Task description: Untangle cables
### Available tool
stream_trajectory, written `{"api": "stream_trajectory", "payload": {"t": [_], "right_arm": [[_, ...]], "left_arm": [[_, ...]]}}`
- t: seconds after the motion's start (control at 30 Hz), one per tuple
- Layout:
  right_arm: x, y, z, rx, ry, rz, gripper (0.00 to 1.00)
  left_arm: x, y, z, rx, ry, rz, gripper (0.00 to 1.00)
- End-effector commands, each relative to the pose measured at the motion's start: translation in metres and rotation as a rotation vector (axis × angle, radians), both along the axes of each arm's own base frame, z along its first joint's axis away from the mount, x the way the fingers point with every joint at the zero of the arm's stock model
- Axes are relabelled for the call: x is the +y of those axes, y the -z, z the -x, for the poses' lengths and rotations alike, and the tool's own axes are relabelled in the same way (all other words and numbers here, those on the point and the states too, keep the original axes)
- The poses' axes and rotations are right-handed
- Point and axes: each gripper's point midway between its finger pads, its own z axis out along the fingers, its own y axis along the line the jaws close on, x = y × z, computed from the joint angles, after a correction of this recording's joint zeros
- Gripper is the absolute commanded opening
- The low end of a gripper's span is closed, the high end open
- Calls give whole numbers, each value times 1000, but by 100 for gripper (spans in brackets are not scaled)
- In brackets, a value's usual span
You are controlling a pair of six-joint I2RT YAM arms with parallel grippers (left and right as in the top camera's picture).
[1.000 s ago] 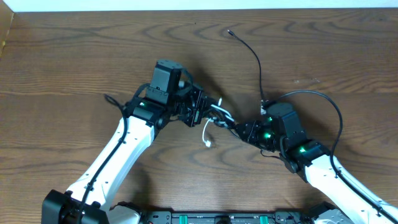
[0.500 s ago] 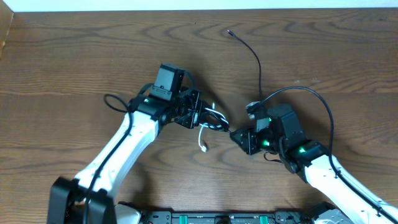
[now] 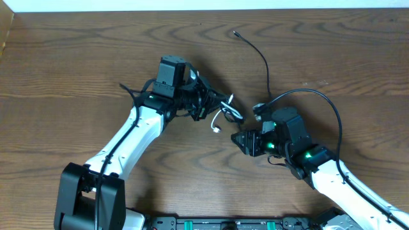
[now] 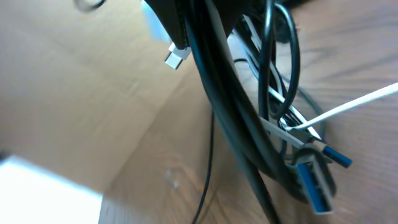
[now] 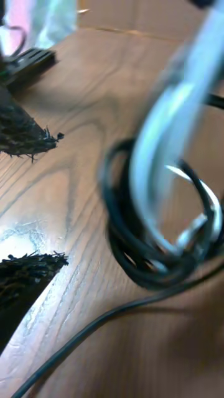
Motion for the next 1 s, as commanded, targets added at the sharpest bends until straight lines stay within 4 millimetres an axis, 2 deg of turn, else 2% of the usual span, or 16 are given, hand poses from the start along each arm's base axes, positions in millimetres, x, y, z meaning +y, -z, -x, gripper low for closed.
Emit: {"api": "stream_trajectory", "payload": {"t": [0.0,0.07,0.13,0.17,0.23,0.33,0.43,0.67,0.8,0.9,0.93,0.97], "right_arm": [[-4,0,-7,95,145,-38,54],[-6,1,-7,112,164,-45,59],[-7,1,-8,114,174,-44,70],[-9,2,-9,119,190,-39,74],[-15,7,-12,142,248,-24,75],[-26,15,-12,228,369,-21,76],[-28,18,-10,302,438,-52,73],[-26,20,-5,324,431,-50,78],[-26,21,-3,331,432,-44,79],[-26,21,-4,330,432,-45,88],[-26,21,-4,330,432,-46,87],[-26,20,-3,331,429,-47,79]], "left_arm": [[2,1,10,-224,182,-72,8],[17,22,11,-187,150,-189,8],[37,44,10,-136,89,-339,8],[46,51,10,-120,67,-397,8],[55,58,10,-106,48,-452,8],[56,58,8,-121,49,-461,8],[62,61,5,-130,33,-505,8],[70,68,1,-127,7,-555,8],[75,82,0,-87,-16,-600,8],[75,96,2,-28,-33,-605,8],[75,101,3,-7,-37,-607,8],[75,105,3,14,-44,-608,8]]}}
